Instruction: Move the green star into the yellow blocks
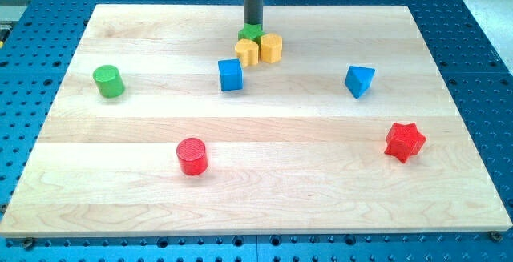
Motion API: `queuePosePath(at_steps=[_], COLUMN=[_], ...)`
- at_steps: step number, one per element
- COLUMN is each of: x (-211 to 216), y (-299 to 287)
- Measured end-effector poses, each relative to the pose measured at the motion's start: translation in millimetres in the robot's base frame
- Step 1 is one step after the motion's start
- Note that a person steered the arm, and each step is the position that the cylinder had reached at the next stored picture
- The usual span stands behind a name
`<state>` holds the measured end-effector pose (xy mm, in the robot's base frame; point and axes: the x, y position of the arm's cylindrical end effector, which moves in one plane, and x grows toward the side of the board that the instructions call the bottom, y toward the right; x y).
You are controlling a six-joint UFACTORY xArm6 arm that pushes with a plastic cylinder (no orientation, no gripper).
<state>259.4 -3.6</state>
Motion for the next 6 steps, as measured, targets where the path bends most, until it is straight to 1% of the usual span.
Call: queuePosePath(at_steps=[1,2,3,4,5,6], x=[-5,4,111,207,200,176], y=[-54,-105,-187,-131,-58,-56])
